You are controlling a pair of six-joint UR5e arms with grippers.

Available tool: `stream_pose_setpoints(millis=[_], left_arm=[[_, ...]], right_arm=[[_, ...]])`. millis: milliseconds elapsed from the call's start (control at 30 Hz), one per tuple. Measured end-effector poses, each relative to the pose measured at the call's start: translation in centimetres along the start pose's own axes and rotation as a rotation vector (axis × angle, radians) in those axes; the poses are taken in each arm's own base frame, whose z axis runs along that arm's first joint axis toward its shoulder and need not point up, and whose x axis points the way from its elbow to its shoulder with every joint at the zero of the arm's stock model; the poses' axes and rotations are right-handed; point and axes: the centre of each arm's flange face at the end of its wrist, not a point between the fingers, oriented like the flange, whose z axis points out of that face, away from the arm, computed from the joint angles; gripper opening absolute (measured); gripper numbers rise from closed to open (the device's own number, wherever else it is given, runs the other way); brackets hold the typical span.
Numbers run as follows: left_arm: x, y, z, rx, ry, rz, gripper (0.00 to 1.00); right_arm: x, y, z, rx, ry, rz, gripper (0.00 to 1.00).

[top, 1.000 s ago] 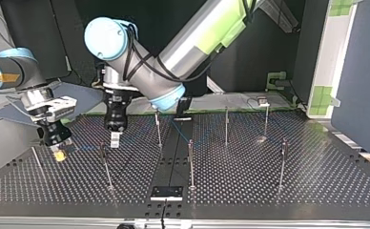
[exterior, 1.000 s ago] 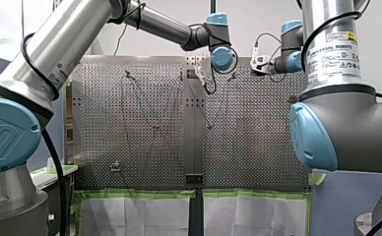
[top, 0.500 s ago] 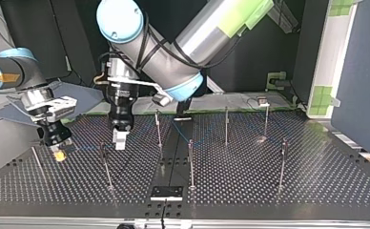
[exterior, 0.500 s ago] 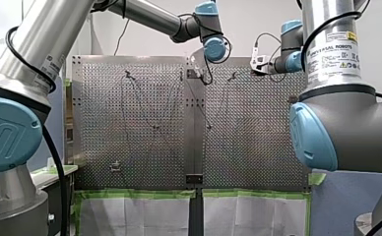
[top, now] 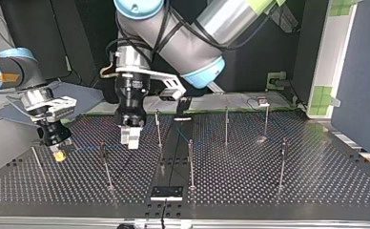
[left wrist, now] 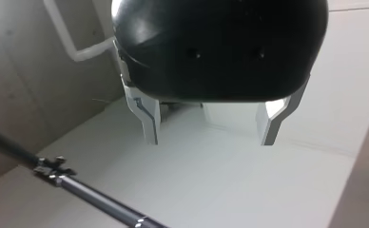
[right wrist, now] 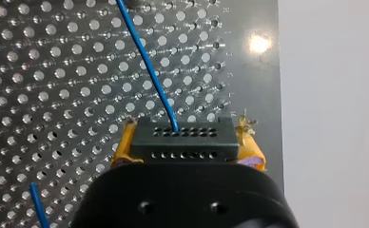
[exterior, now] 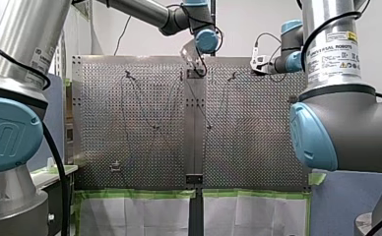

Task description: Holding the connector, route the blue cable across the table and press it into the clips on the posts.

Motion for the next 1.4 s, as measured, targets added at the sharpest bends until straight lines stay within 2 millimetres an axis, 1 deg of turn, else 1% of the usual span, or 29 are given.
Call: stream_pose_setpoints(millis=[67, 100, 300, 567, 1067, 1400], left_arm=[[-0.2, 0.2, -0.3, -0.001, -0.009, -0.005, 1.0], [0.1, 0.4, -0.4, -0.002, -0.008, -0.004, 1.0], [3.2, 1.9, -1.5, 0.001, 0.014, 0.003, 1.0], [5.2, 3.2, -3.1, 0.021, 0.026, -0.017, 1.0], [8.2, 6.4, -6.2, 0.018, 0.026, -0.007, 1.0], [9.6, 8.5, -8.2, 0.016, 0.025, -0.006, 1.0]], right_arm=[[0.0, 0.0, 0.0, -0.002, 0.0, 0.0, 0.0], [0.0, 0.0, 0.0, -0.003, 0.0, 0.001, 0.0], [0.0, -0.1, 0.0, -0.002, -0.001, 0.002, 0.0], [-0.1, -0.3, 0.1, 0.0, -0.001, 0.004, 0.0], [-0.1, -0.3, 0.1, 0.0, -0.003, 0.005, 0.0], [-0.1, -0.3, 0.1, 0.0, -0.003, 0.004, 0.0]])
